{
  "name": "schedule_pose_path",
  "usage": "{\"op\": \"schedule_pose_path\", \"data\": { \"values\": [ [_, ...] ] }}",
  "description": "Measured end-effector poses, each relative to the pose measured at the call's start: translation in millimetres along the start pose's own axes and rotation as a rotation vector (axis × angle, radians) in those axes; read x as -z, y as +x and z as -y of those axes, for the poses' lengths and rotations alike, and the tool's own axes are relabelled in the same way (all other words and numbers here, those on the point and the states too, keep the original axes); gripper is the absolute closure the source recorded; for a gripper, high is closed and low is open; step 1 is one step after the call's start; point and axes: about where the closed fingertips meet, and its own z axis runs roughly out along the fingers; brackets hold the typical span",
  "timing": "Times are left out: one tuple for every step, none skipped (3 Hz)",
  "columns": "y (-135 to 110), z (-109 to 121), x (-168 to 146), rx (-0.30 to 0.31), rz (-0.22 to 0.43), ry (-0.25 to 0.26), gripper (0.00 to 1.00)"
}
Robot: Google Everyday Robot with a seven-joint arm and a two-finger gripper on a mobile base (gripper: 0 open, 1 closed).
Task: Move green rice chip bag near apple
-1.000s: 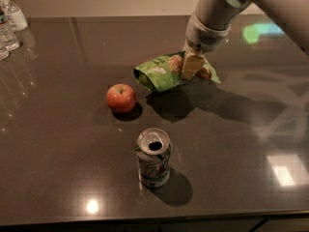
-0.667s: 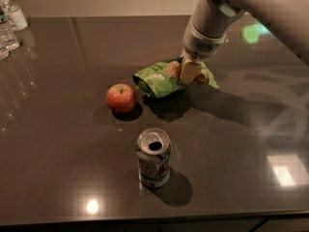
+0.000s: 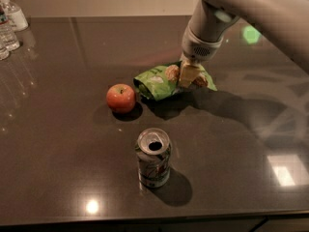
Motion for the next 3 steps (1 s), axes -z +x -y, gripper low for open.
{"op": "schedule_pose_path", "data": {
  "values": [
    [-0.6, -0.5, -0.2, 0.002, 0.000, -0.001, 0.13],
    [-1.1, -0.9, -0.8, 0.003, 0.000, -0.002, 0.00],
    [-1.2, -0.9, -0.8, 0.003, 0.000, -0.002, 0.00]
  ]
}}
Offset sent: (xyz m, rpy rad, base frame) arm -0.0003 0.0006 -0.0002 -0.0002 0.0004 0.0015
